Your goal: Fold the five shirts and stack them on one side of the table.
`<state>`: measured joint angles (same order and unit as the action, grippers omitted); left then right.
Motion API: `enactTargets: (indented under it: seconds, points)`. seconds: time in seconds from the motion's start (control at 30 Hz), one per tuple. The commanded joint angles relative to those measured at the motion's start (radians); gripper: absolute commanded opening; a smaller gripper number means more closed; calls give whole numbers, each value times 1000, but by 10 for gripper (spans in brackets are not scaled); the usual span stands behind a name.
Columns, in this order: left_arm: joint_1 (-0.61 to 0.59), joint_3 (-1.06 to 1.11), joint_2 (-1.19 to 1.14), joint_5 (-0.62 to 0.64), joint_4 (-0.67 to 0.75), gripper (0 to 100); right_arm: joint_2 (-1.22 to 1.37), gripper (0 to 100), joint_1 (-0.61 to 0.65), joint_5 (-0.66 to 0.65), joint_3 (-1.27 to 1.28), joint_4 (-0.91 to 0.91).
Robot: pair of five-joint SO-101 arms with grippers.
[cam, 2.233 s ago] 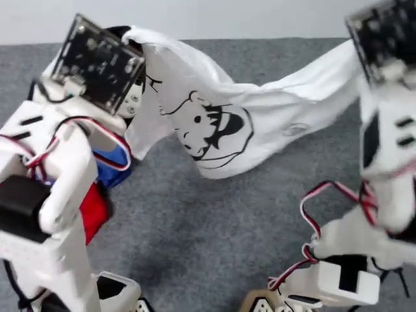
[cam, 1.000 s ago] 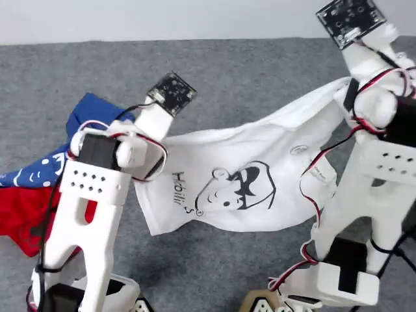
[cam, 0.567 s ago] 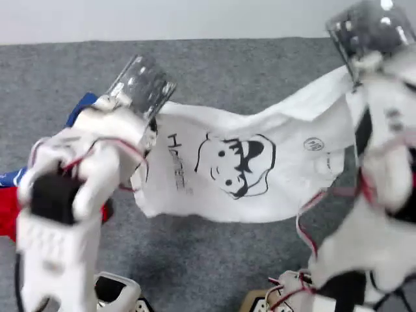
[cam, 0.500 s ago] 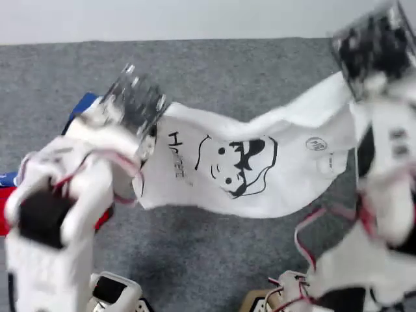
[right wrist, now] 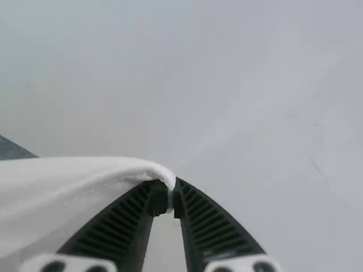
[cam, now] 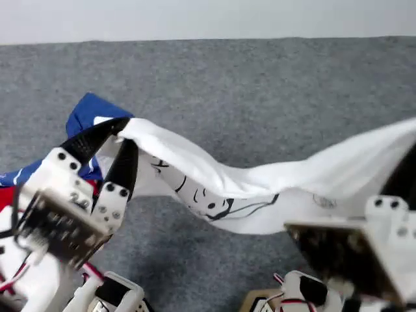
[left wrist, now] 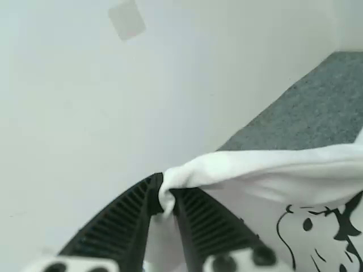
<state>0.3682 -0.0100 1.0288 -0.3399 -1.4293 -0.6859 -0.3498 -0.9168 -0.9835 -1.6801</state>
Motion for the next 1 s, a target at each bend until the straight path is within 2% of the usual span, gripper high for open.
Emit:
enactTargets:
  seconds: [0.0, 0.23, 0.47, 0.7, 0.97]
  points:
    - [5, -36, 26, -6, -38, 2, -35, 11, -58, -12, -37, 68]
    - [0, -36, 52, -6, -118, 2, -85, 11, -107, -12, -34, 232]
    - [-2, -38, 54, -6, -183, 2, -93, 11, -131, -12, -35, 314]
    - [-3, -36, 54, -8, -183, 2, -84, 11, -131, -14, -20, 246]
    - [-3, 42, 46, -9, -175, 2, -85, 11, -122, -6, 272, 222]
